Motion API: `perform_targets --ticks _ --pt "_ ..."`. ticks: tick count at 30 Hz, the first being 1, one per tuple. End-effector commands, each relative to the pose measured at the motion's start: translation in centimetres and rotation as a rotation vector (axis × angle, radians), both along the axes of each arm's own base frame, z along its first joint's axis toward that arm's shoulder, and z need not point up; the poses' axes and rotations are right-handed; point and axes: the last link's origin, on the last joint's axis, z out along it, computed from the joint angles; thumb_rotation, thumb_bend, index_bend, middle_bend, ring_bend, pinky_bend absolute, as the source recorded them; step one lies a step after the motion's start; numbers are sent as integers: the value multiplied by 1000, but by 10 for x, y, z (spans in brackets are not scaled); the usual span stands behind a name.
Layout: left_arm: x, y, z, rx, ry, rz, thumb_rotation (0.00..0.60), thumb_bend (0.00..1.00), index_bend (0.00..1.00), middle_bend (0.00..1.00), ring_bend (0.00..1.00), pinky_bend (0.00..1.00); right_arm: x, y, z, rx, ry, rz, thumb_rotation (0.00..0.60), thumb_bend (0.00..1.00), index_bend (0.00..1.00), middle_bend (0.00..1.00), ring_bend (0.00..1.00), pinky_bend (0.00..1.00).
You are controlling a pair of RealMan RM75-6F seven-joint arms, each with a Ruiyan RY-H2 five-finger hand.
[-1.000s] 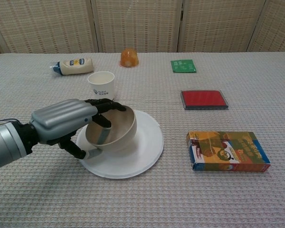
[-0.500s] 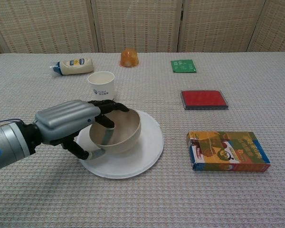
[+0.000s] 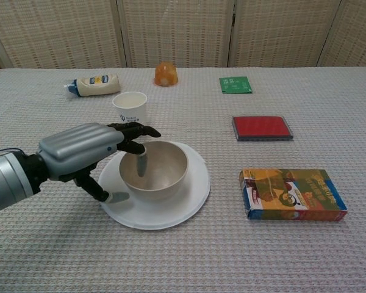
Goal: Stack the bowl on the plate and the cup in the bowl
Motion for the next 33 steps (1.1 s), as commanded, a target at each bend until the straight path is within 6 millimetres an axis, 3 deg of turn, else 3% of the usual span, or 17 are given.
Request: perform_targets --ticks 1,6,11,17,21,26,33 --pt "0 -3 11 25 11 -2 600 239 369 90 0 145 0 0 0 -2 -1 0 600 110 0 27 0 0" --pt "-3 -17 30 79 45 18 600 204 270 65 0 144 0 1 1 -23 1 -7 600 112 0 27 0 0" --pt "-10 -24 61 120 49 69 600 204 247 62 0 144 0 1 1 -22 2 -5 600 117 0 27 0 0" --pt "-16 2 104 181 -23 171 600 204 247 63 0 144 2 4 1 -12 -6 8 600 117 0 27 0 0" --pt "-22 32 125 205 13 211 600 204 259 62 0 144 2 5 1 -20 -3 11 600 117 0 27 0 0" --pt "-17 61 127 180 45 226 600 204 257 62 0 144 3 3 -3 3 13 13 600 118 0 27 0 0" --pt "-12 94 104 112 98 226 600 204 238 63 0 144 3 -4 -9 24 39 -8 600 119 0 33 0 0"
